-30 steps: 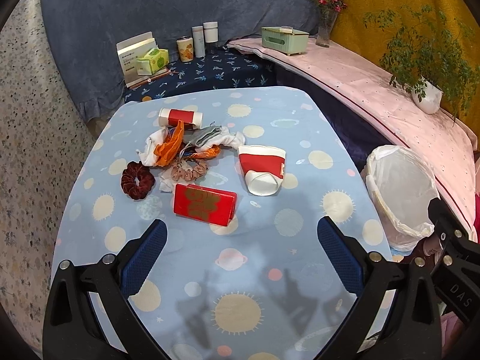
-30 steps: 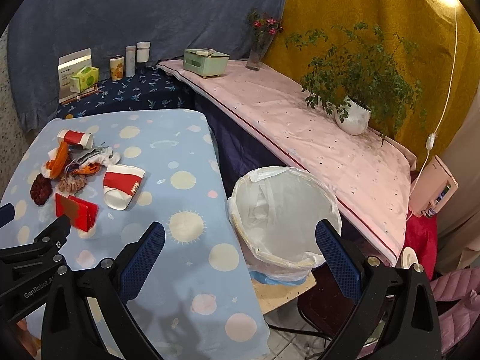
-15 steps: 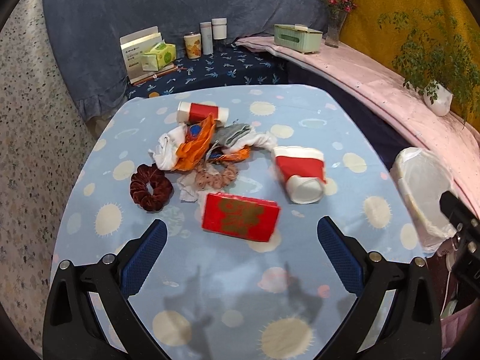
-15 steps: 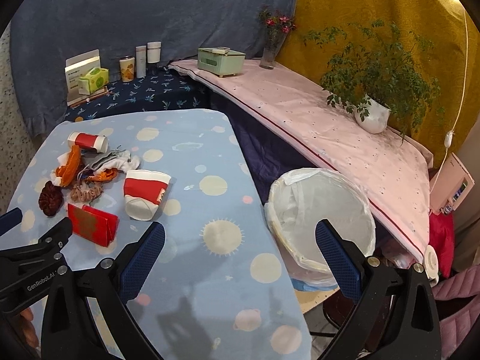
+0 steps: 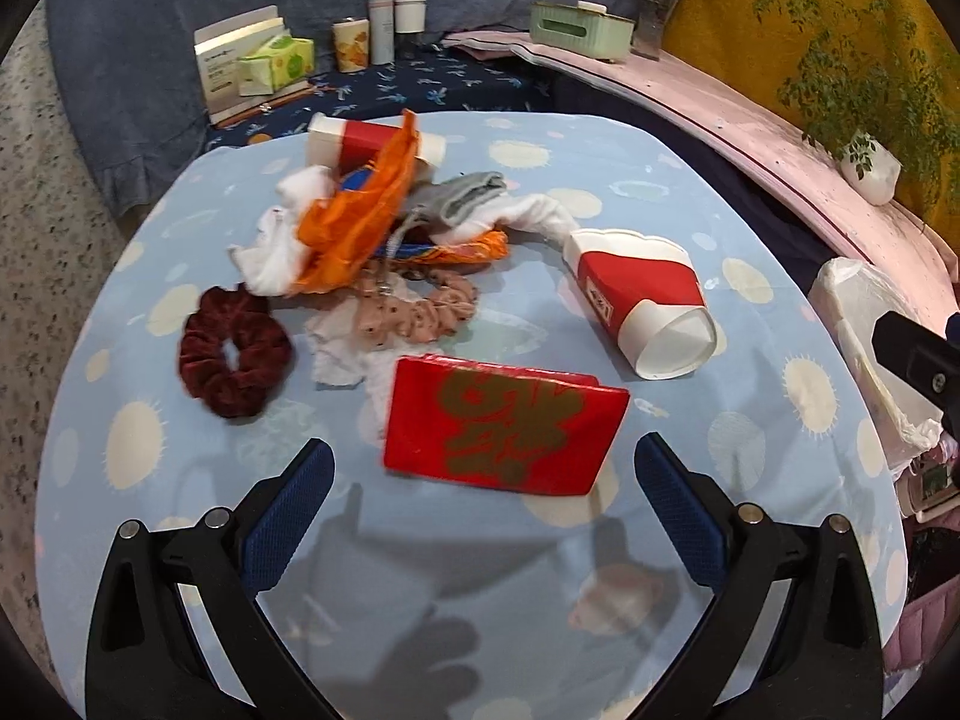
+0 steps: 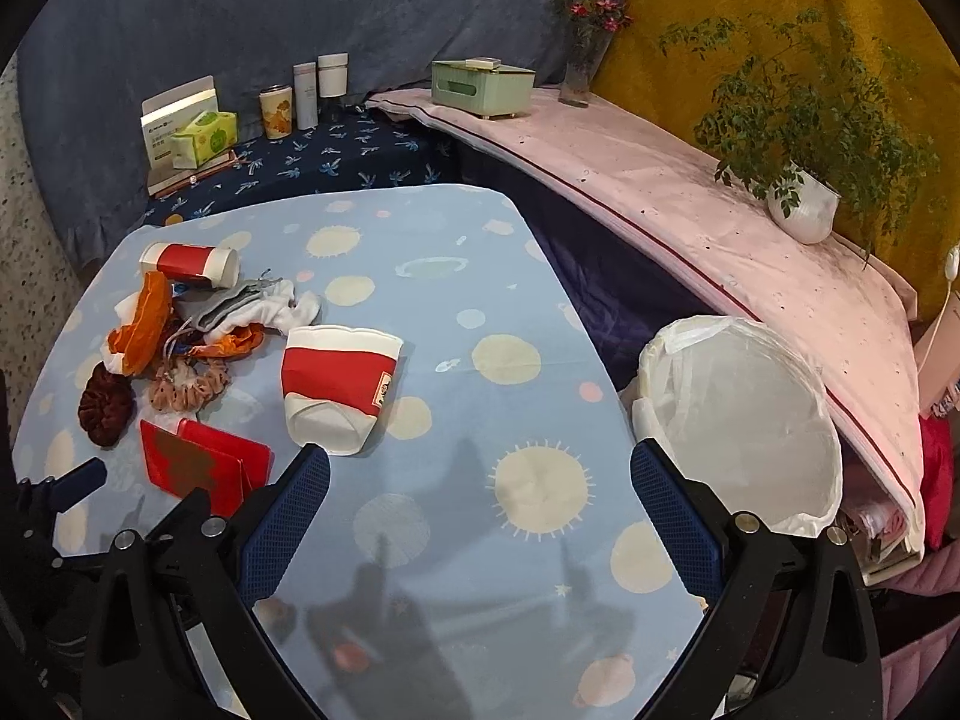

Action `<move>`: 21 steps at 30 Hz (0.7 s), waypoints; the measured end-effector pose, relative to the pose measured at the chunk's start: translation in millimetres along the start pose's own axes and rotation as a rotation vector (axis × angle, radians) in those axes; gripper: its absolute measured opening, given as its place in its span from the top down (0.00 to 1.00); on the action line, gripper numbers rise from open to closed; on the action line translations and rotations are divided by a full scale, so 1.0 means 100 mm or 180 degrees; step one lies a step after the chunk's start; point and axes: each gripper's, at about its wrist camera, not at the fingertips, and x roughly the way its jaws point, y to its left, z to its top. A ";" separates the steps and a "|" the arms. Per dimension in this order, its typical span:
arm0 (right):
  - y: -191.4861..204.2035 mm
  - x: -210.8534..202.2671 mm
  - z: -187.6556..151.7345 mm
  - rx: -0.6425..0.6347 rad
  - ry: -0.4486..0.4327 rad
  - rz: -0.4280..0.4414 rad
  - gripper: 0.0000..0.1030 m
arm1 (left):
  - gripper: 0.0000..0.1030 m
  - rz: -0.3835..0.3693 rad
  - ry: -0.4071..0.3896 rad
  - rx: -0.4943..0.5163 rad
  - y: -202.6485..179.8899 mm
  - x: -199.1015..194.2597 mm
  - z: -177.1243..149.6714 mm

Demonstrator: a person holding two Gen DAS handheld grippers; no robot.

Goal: Collect trash
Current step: 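Grasp the red envelope with the left tool while the right tool grasps the red-and-white paper cup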

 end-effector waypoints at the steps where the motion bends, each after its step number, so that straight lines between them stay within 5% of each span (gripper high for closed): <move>1: 0.01 0.02 0.01 -0.0001 0.0012 0.0002 0.07 | 0.07 -0.0016 0.0013 0.0012 -0.01 0.05 0.01; 21: 0.32 0.54 0.18 0.0049 0.0283 0.0329 0.07 | 0.14 -0.0257 0.0141 0.0027 0.03 0.35 0.06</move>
